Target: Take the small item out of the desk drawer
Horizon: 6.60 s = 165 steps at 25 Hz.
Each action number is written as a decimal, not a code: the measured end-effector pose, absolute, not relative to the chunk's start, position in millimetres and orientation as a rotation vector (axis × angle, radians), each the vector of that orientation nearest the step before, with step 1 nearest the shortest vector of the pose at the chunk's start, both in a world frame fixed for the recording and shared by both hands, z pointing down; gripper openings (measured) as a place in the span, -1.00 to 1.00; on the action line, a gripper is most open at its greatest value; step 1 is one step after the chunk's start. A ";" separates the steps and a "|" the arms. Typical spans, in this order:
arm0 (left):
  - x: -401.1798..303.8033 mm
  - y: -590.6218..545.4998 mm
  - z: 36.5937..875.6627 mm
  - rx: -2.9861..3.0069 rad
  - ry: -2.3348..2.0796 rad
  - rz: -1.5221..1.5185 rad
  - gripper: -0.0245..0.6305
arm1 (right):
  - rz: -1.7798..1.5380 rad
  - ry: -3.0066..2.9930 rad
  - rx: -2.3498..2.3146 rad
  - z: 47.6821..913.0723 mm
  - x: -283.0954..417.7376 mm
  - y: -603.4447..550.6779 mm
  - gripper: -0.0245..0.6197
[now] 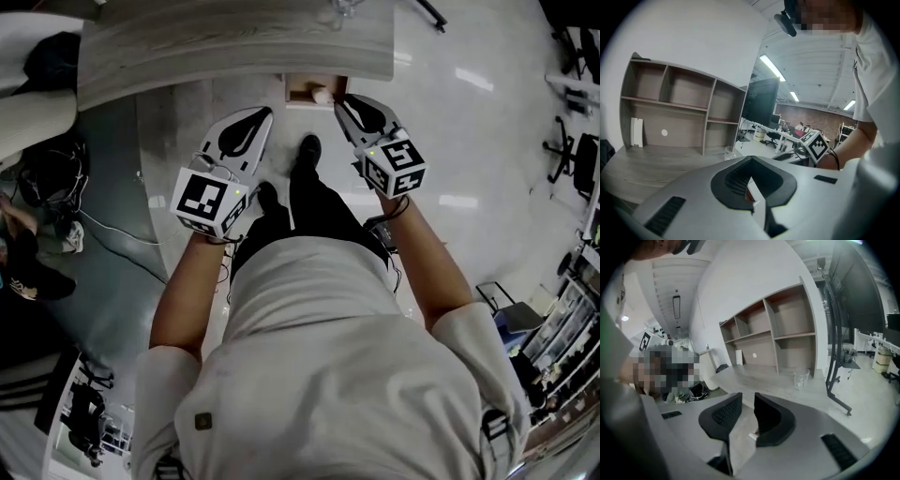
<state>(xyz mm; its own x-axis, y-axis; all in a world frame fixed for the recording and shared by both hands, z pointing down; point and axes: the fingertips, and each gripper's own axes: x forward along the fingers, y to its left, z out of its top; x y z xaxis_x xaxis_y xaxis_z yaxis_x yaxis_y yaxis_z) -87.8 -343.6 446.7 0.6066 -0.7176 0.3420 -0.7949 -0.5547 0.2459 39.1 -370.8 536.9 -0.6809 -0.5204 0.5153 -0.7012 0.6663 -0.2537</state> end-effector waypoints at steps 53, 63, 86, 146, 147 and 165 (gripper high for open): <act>-48.9 -402.0 751.2 2.140 -1.081 0.526 -0.88 | 1.030 -1.832 0.718 932.1 47.3 -399.5 -0.19; -48.1 -396.2 753.2 2.130 -1.083 0.536 -0.88 | 0.974 -1.805 0.665 934.1 51.7 -395.8 -0.40; -67.9 -347.9 689.5 2.184 -1.125 0.554 -0.88 | 0.921 -2.003 0.784 825.7 42.8 -391.2 -0.43; -115.2 -70.8 298.8 2.723 -1.095 0.154 -0.88 | 0.239 -2.654 1.119 323.2 -6.8 -81.7 -0.43; -110.7 -69.4 297.1 2.724 -1.098 0.154 -0.88 | 0.233 -2.661 1.122 320.2 -1.8 -80.4 -0.43; 1.4 -30.2 271.1 2.632 -1.266 0.098 -0.88 | 0.165 -2.747 0.991 289.9 127.7 -40.8 -0.43</act>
